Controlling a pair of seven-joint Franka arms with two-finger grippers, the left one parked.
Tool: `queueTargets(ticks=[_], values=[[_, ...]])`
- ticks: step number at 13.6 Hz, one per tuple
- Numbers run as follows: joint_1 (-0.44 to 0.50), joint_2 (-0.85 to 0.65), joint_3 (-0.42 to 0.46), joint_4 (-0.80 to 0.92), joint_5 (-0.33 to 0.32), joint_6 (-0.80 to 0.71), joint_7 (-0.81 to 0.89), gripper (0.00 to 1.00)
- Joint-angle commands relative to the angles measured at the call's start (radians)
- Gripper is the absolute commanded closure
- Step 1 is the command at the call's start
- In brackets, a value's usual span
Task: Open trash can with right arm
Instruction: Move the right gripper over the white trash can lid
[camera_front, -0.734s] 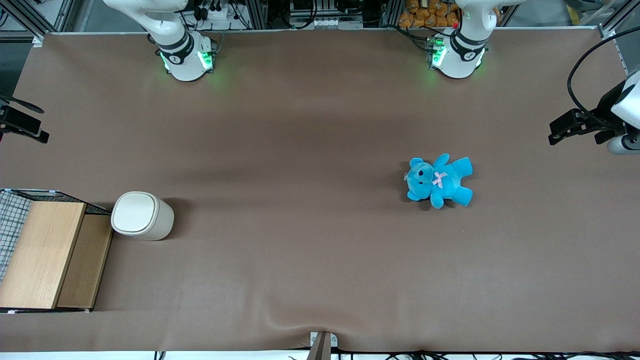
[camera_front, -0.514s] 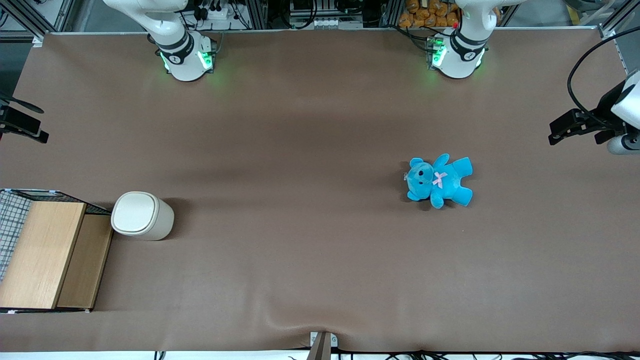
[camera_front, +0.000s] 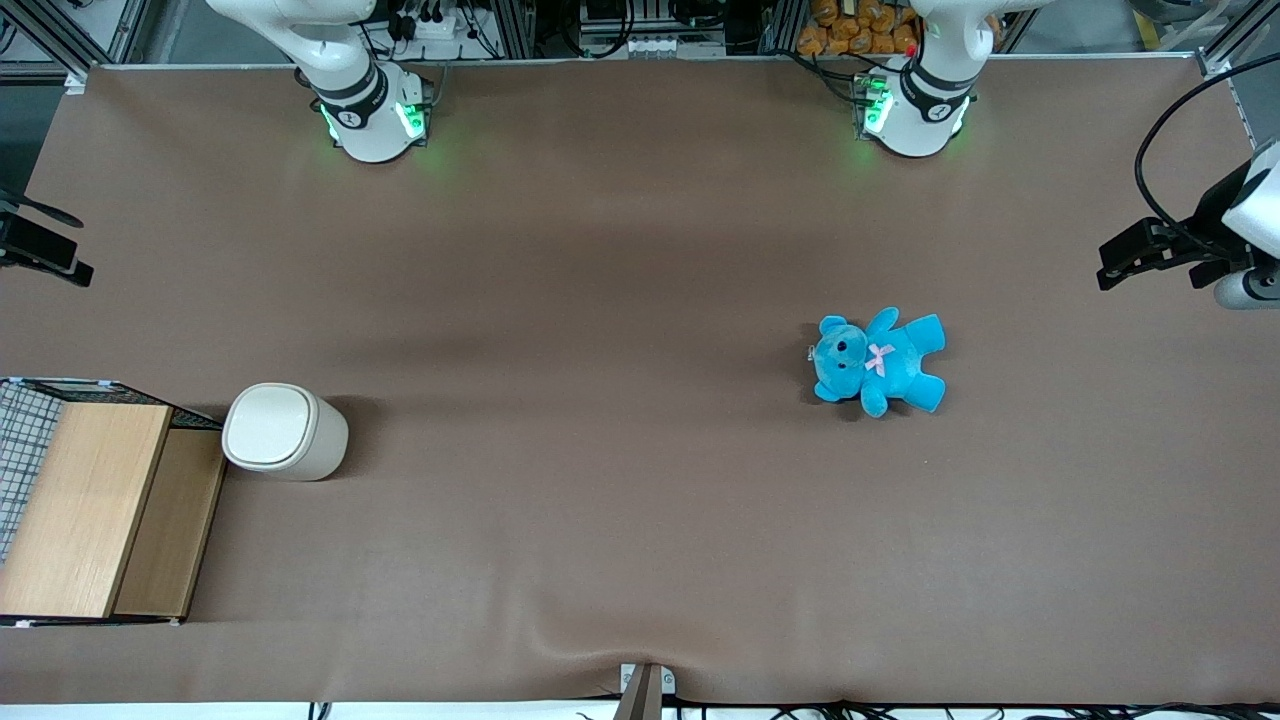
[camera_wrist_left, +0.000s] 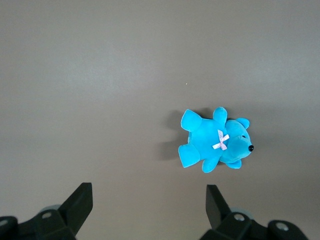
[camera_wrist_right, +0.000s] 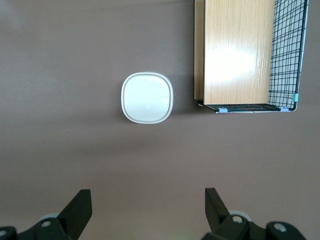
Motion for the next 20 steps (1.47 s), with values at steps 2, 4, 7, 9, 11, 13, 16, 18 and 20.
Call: queueTargets(ticks=[2, 4, 7, 9, 11, 13, 16, 18, 20], values=[[0.004, -0.004, 0.003, -0.005, -0.01, -0.001, 0.008, 0.0], [-0.001, 0.0, 0.005, -0.005, -0.01, 0.0, 0.008, 0.0], [0.002, 0.016, 0.003, -0.005, -0.011, 0.006, 0.008, 0.0], [0.002, 0.043, 0.005, -0.005, -0.016, 0.031, 0.002, 0.0], [0.002, 0.087, 0.005, -0.005, -0.017, 0.074, -0.003, 0.0], [0.002, 0.144, 0.005, -0.006, -0.022, 0.133, -0.003, 0.0], [-0.003, 0.232, 0.005, -0.011, -0.025, 0.173, -0.003, 0.0], [-0.001, 0.275, 0.003, -0.014, -0.025, 0.201, -0.002, 0.0], [0.001, 0.315, 0.003, -0.016, -0.034, 0.233, 0.003, 0.0]])
